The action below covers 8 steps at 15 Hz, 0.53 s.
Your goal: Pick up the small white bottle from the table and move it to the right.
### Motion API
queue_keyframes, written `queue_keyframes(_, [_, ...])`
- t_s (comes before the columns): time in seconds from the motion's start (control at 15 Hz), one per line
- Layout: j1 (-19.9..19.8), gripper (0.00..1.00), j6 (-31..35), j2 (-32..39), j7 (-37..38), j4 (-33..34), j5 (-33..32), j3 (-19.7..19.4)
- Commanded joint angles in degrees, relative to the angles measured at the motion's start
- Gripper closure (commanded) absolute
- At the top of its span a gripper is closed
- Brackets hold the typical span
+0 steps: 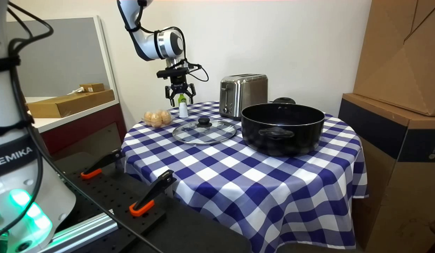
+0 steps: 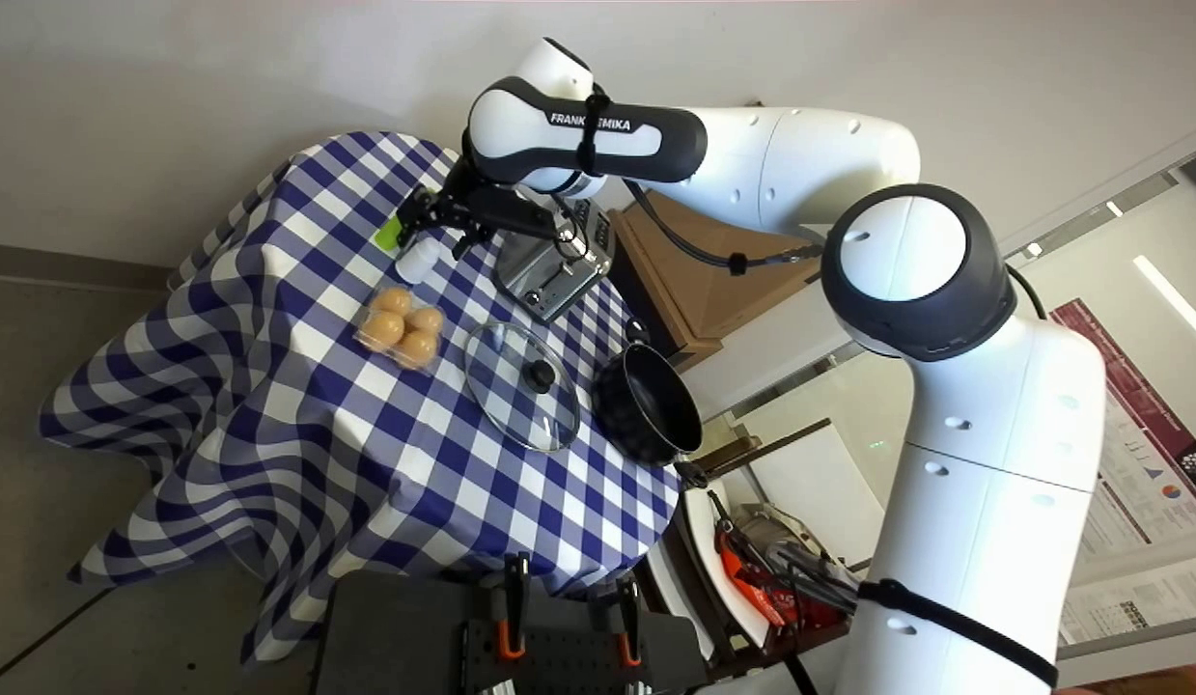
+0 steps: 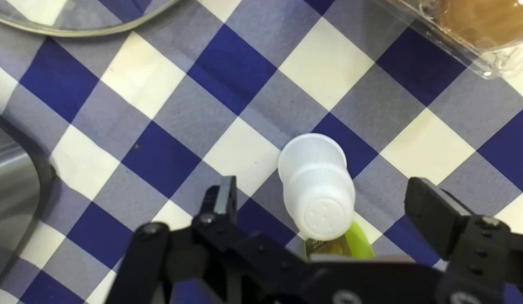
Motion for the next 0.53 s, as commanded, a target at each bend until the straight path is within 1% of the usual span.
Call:
queue_keyframes(0.0, [0.88,0.0,-0.17,1.74,0.41,2.61,-2.26,-1.82])
queue_keyframes(0.07, [0.9,0.02,-0.02,1.89,0.47,2.69,-2.65,-2.08])
queue_keyframes(0.13, [0.9,0.26,-0.07,2.03,0.35,2.8,-2.91,-2.2])
queue_keyframes(0.2, [0.9,0.27,-0.02,2.16,0.32,2.91,-3.12,-2.24])
queue_keyframes(0.27, [0.88,0.31,-0.14,2.31,0.16,3.1,-3.13,-2.13])
queue_keyframes(0.47, [1.06,0.53,-0.27,2.58,-0.09,3.39,-3.11,-1.91])
